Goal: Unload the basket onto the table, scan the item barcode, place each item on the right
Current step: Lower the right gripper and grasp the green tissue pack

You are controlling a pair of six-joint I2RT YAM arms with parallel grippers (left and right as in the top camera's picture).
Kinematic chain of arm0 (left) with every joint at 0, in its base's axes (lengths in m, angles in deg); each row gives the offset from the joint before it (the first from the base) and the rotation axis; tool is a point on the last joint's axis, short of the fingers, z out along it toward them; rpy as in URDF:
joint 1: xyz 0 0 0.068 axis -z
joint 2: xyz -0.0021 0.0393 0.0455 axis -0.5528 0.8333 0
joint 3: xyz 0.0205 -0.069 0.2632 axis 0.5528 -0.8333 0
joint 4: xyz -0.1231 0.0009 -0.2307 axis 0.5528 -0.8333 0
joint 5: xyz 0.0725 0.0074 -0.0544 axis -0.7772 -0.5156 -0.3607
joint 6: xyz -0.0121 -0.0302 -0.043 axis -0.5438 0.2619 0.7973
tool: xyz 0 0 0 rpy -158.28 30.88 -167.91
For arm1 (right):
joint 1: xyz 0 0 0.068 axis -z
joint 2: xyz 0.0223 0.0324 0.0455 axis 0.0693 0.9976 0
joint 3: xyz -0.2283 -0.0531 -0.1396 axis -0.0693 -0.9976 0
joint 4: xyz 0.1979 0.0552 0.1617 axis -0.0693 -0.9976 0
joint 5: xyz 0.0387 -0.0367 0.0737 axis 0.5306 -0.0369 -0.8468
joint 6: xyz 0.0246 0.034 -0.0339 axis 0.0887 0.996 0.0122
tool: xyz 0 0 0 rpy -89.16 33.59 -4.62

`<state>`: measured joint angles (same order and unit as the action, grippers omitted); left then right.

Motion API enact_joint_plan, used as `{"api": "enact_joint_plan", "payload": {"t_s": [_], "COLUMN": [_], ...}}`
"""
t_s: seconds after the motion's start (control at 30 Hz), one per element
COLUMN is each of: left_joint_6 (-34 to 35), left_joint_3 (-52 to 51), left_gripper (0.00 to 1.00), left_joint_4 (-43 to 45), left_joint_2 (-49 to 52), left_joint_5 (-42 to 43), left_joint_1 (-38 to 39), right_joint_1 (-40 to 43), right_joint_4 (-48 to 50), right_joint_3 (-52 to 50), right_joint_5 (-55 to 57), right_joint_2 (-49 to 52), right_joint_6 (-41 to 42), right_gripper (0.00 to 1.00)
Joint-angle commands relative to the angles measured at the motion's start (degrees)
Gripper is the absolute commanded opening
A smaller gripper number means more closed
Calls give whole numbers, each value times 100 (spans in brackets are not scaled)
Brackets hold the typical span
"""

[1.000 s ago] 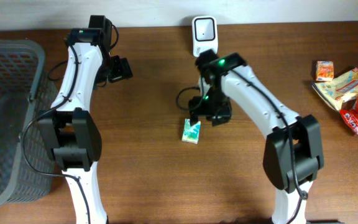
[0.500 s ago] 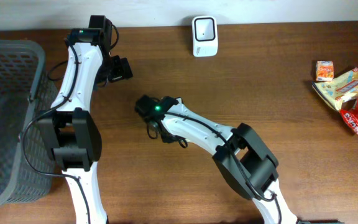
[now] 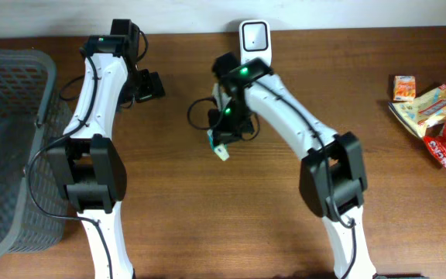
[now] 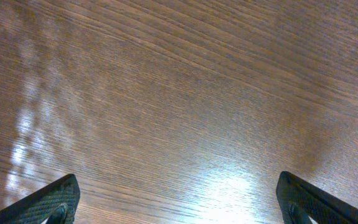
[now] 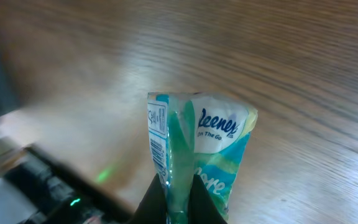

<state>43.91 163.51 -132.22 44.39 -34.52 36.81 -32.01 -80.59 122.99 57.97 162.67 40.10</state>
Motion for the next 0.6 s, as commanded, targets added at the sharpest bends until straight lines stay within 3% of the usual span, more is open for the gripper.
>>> {"api": "enact_joint_plan", "payload": {"t_s": [0.0, 0.17, 0.2, 0.33, 0.37, 0.5, 0.57], "left_joint_6": [76, 76, 76, 76, 76, 76, 76], "left_joint_3": [63, 63, 63, 63, 63, 63, 63], "left_gripper": [99, 99, 99, 99, 99, 99, 99], "left_joint_4": [-7, -7, -7, -7, -7, -7, -7], "left_joint_2": [-114, -114, -114, -114, -114, -114, -114], "left_joint_5": [-46, -46, -46, -46, -46, -46, -46], "left_joint_1": [4, -4, -4, -4, -4, 0, 0], "right_joint_1": [111, 153, 153, 153, 153, 153, 98], "right_joint_4": [9, 393, 391, 236, 146, -15, -101], "right_joint_3": [-258, -1108, -1126, -1126, -1123, -1121, -1121], "right_joint_5": [-1390, -1685, -1587, 708, 966, 977, 247], "right_joint_2": [-7, -7, -7, -7, -7, -7, -7], "right_joint_6": [-509, -487, -487, -181, -203, -203, -210], "right_gripper": [4, 5, 8, 42, 46, 45, 40]}}
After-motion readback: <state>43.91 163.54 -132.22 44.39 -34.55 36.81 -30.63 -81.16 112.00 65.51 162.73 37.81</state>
